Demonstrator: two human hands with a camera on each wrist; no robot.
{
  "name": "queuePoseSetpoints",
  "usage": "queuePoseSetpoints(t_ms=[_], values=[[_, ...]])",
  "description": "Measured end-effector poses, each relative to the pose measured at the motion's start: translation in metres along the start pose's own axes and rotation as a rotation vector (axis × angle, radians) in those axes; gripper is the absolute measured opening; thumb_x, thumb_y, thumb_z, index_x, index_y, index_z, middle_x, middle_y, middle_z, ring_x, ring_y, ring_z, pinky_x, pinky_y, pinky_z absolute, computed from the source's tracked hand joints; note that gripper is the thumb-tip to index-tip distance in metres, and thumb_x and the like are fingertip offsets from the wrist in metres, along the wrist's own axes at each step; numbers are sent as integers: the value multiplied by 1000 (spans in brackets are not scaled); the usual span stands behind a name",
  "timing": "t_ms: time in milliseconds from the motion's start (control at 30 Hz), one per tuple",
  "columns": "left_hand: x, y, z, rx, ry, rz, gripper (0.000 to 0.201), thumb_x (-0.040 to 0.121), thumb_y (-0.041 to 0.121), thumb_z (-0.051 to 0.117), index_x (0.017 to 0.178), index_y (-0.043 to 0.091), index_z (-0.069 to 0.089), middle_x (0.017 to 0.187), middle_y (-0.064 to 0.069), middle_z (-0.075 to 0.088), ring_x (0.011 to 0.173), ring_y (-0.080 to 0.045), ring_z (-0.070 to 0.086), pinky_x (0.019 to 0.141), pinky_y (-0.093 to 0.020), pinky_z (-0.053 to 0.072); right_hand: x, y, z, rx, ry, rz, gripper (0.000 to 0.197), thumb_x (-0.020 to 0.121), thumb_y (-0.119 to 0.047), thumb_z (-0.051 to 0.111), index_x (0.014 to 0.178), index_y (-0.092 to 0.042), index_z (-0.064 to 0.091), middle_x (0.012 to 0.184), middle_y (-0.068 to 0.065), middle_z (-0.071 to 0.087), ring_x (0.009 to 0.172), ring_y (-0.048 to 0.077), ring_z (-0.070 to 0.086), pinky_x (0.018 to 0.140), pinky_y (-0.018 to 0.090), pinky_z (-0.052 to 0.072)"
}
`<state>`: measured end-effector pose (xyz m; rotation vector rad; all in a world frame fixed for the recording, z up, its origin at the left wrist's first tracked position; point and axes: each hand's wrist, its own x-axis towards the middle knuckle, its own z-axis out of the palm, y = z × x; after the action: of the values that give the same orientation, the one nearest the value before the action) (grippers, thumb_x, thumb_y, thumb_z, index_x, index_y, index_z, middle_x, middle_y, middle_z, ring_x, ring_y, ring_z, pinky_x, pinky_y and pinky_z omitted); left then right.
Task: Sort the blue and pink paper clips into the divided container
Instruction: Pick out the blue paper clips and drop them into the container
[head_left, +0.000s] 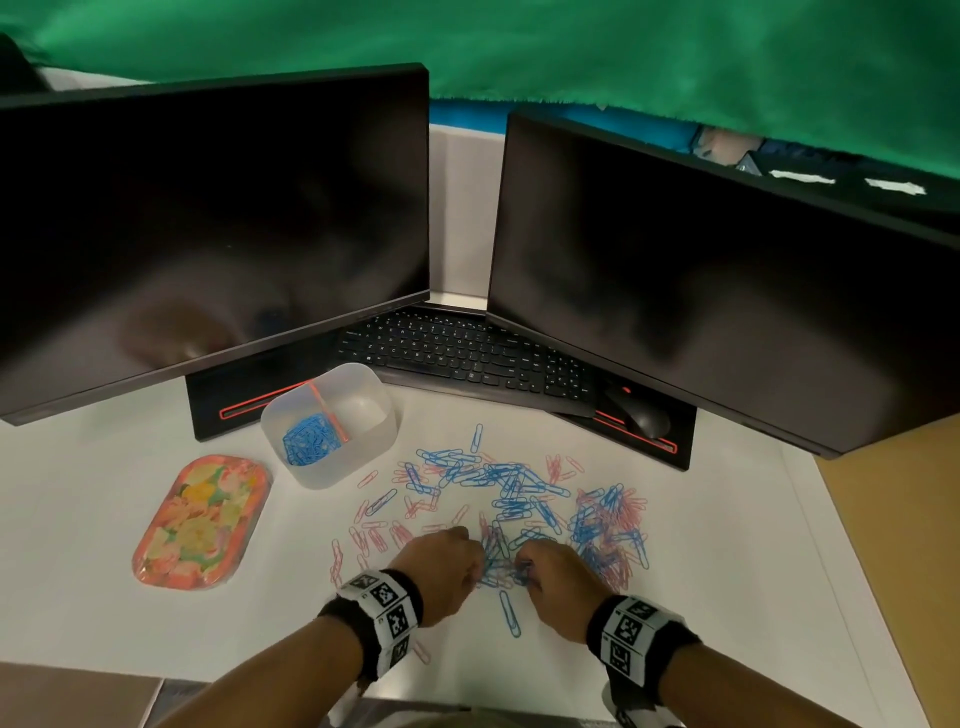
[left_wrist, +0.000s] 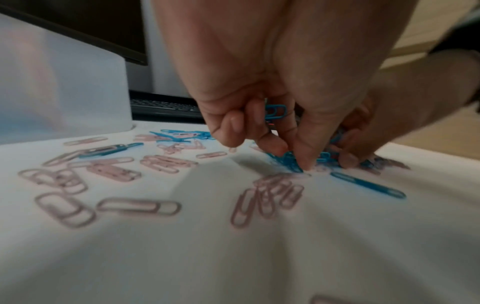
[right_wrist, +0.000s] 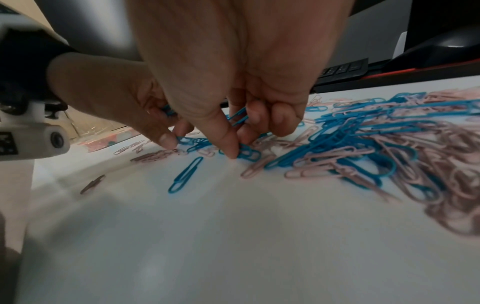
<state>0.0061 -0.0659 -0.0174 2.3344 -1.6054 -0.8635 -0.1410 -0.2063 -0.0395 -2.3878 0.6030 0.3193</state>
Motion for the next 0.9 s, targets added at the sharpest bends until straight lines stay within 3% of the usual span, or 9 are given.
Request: queuePoseSetpoints(t_ms=[133, 267, 400, 467, 567, 667, 733, 800, 900], values=[[-3, -11, -7, -106, 68, -54, 12, 87, 21, 52, 92, 24, 63, 100, 5, 63, 90, -15, 59, 80, -30, 51, -1, 1, 2, -26, 0, -4, 20, 88, -6, 45, 103, -14, 56, 103, 3, 57, 89, 17, 54, 76, 22, 43], [-6, -26, -13, -240, 139, -96, 10, 86, 18, 57, 88, 25, 64, 92, 7, 66, 85, -12, 61, 76, -22, 49, -2, 3, 3, -46, -11, -27, 15, 90, -8, 44, 99, -15, 54, 94, -5, 46, 82, 14, 48, 66, 17, 33], [-7, -39, -18, -487, 244, -216, 20, 87, 13, 62, 102, 24, 66, 82, 10, 63, 73, -4, 57, 66, -2, 38, -1, 4, 0, -17, -35, -34, 14, 90, -9, 46, 89, -23, 46, 92, -6, 45, 80, 10, 47, 65, 10, 33], [-8, -45, -23, -573, 274, -267, 21, 88, 11, 60, 102, 24, 69, 84, 13, 62, 77, -2, 56, 68, 1, 35, 1, 0, -6, 16, -28, -38, 16, 91, -10, 47, 84, -24, 42, 88, -9, 43, 75, 1, 43, 68, 11, 36], [-11, -49, -34, -807, 298, -320, 19, 91, 8, 56, 96, 16, 73, 94, 10, 68, 81, -9, 61, 64, -4, 43, 4, -9, -20, 148, -33, -3, 20, 93, -13, 51, 80, -27, 44, 81, -11, 45, 71, -1, 42, 69, 14, 39], [-15, -50, -48, -1105, 341, -447, 21, 91, 1, 53, 90, 10, 72, 64, 6, 56, 55, -11, 45, 47, -19, 37, 14, -23, -36, 338, -88, 54, 13, 93, -19, 54, 81, -15, 51, 72, -8, 46, 62, 3, 40, 63, 17, 35], [-17, -48, -56, -1270, 366, -484, 24, 89, -3, 49, 87, 8, 71, 58, 0, 45, 51, -13, 36, 46, -22, 30, 19, -33, -48, 520, -108, 68, 14, 92, -18, 55, 82, -9, 54, 70, -3, 47, 58, 4, 40, 61, 20, 35], [-27, -57, -67, -1429, 441, -482, 24, 89, -5, 47, 87, 4, 69, 59, -4, 47, 51, -15, 41, 48, -24, 32, 34, -56, -56, 741, -177, 78, 9, 94, -11, 54, 86, -8, 55, 74, 1, 57, 55, 3, 45, 55, 17, 37], [-30, -56, -82, -1549, 479, -460, 20, 92, -3, 46, 91, 3, 65, 67, -9, 54, 55, -17, 56, 52, -27, 41, 47, -71, -67, 1034, -241, 97, 9, 93, -2, 52, 87, -7, 57, 81, 13, 62, 56, 13, 41, 48, 21, 34]])
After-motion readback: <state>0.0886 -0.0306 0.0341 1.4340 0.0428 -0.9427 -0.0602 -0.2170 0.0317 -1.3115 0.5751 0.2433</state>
